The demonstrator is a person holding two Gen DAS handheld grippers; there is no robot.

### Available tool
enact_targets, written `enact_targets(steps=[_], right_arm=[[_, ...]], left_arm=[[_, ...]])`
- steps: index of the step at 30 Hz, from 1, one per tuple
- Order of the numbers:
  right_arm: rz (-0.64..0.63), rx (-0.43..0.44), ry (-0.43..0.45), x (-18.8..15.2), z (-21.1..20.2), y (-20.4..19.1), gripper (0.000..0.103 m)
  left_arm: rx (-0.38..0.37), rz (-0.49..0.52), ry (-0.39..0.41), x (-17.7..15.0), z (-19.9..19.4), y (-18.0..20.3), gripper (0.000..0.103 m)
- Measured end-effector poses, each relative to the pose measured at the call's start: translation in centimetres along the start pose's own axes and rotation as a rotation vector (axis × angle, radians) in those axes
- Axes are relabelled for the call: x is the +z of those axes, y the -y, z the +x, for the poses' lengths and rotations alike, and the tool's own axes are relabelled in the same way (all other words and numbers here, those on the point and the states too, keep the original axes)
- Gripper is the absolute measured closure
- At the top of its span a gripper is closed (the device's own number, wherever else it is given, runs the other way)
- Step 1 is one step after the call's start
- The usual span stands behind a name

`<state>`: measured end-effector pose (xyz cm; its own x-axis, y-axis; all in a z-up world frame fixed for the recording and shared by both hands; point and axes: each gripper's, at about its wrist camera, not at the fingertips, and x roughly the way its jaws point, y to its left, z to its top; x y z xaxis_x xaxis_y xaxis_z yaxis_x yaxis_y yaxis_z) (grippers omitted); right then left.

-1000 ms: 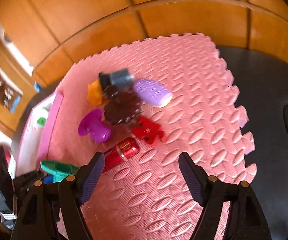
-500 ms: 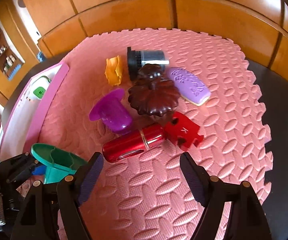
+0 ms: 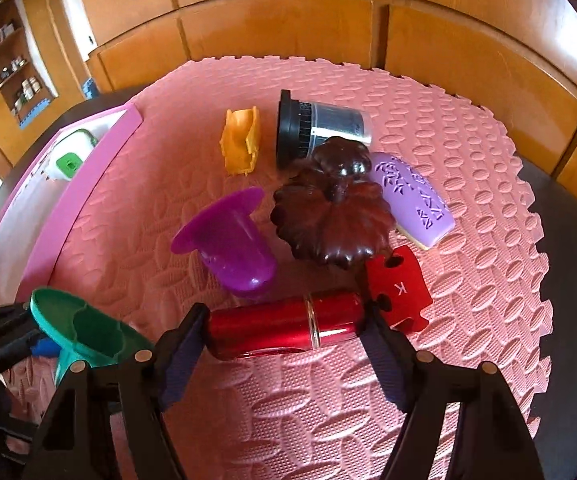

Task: Organize rigid objects
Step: 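Lift the teal cup with the left tool while the right tool grasps the red cylinder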

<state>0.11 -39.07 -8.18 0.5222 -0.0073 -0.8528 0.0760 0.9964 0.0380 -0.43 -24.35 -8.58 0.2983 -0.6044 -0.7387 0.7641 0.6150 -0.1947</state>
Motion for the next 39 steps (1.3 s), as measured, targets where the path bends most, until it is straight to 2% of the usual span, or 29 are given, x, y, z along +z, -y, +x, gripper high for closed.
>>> enact_targets(steps=[8, 15, 22, 26, 28, 31, 35, 39], right_arm=[[0.015, -0.011, 0.009, -0.1, 0.0, -0.2, 0.026], [0.017, -0.015, 0.017, 0.0, 0.1, -0.3, 0.026], [0.006, -0.019, 0.025, -0.2, 0.0, -0.3, 0.027], [-0.005, -0.037, 0.024, -0.3, 0.0, -0.6, 0.027], [-0.002, -0.04, 0.024, -0.3, 0.0, -0.6, 0.027], [0.0, -0.044, 0.025, -0.3, 0.0, -0.7, 0.027], [0.0, -0.044, 0.025, -0.3, 0.0, -0.7, 0.027], [0.0, -0.047, 0.024, -0.3, 0.0, -0.7, 0.027]], left_arm=[[0.017, 0.005, -0.01, 0.1, 0.1, 0.3, 0.064], [0.008, -0.07, -0.092, 1.3, 0.1, -0.4, 0.066], [0.013, -0.055, 0.015, 2.5, -5.0, -0.4, 0.068], [0.044, -0.153, 0.081, 3.0, -8.7, -4.0, 0.068], [0.083, -0.203, 0.105, 3.0, -10.1, -6.4, 0.068], [0.186, -0.264, 0.136, 2.9, -11.8, -10.4, 0.068], [0.293, -0.372, 0.116, 2.6, -11.8, -16.5, 0.068], [0.39, -0.401, 0.072, 2.8, -10.2, -21.0, 0.068]])
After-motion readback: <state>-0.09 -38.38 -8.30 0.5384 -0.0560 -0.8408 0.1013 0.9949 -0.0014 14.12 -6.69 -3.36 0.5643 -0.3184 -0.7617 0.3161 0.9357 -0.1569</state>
